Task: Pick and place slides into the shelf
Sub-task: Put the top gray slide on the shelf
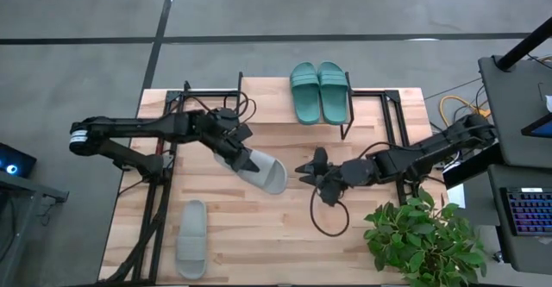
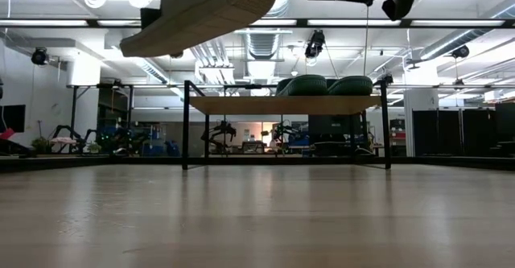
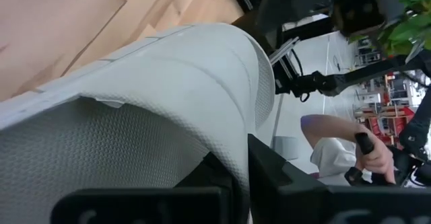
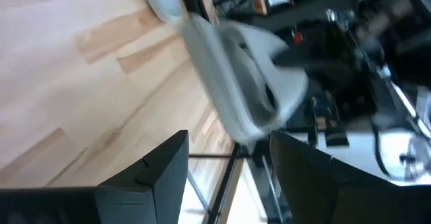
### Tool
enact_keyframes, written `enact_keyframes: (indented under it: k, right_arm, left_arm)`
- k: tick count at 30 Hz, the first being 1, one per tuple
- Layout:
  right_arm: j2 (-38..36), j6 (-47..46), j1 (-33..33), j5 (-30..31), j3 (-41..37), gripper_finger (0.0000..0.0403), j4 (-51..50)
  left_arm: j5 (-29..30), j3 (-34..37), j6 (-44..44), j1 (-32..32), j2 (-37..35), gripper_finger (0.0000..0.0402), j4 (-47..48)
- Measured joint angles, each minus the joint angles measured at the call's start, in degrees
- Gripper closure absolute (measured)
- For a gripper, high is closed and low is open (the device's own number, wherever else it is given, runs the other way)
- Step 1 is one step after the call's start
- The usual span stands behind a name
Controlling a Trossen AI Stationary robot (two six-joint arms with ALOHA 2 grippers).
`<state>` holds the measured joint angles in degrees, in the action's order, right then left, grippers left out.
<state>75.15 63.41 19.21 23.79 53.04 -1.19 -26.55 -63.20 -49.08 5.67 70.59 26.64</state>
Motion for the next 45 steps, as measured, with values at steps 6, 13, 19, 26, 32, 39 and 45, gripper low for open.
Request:
enact_keyframes:
  k: [6, 13, 19, 26, 32, 39, 45]
  right_arm:
    - [2.02, 5.83, 1.97, 0.27, 0.00, 0.0202, 2.33]
    - [3.69, 11.06, 2.28, 1.78, 0.04, 0.0202, 7.63]
    - [5.77, 13.47, 2.28, 1.79, 0.04, 0.0202, 8.32]
    - [7.50, 17.73, 2.30, 1.77, 0.02, 0.0202, 12.67]
    - [9.68, 19.40, 2.26, 1.70, 0.02, 0.0202, 14.35]
    - [12.87, 22.51, 2.09, 3.29, -0.02, 0.0202, 18.38]
    - [14.30, 26.40, 1.61, 3.29, 0.22, 0.0202, 23.86]
  left_arm:
    - [0.00, 0.00, 0.02, 0.00, 0.16, 0.0401, -0.32]
    - [0.01, 0.03, 0.02, 0.00, 0.33, 0.0401, -0.30]
    - [-0.04, 0.07, 0.00, 0.00, 0.20, 0.0401, -0.44]
    - [-0.19, 0.11, 0.02, 0.00, 0.41, 0.0401, -0.51]
    - [-0.21, 0.13, 0.04, 0.00, 0.46, 0.0401, -0.67]
    - [-0.23, 0.13, 0.03, 0.00, 0.48, 0.0401, -0.64]
    - [-0.41, 0.15, 0.17, 0.00, 0.48, 0.0401, -0.61]
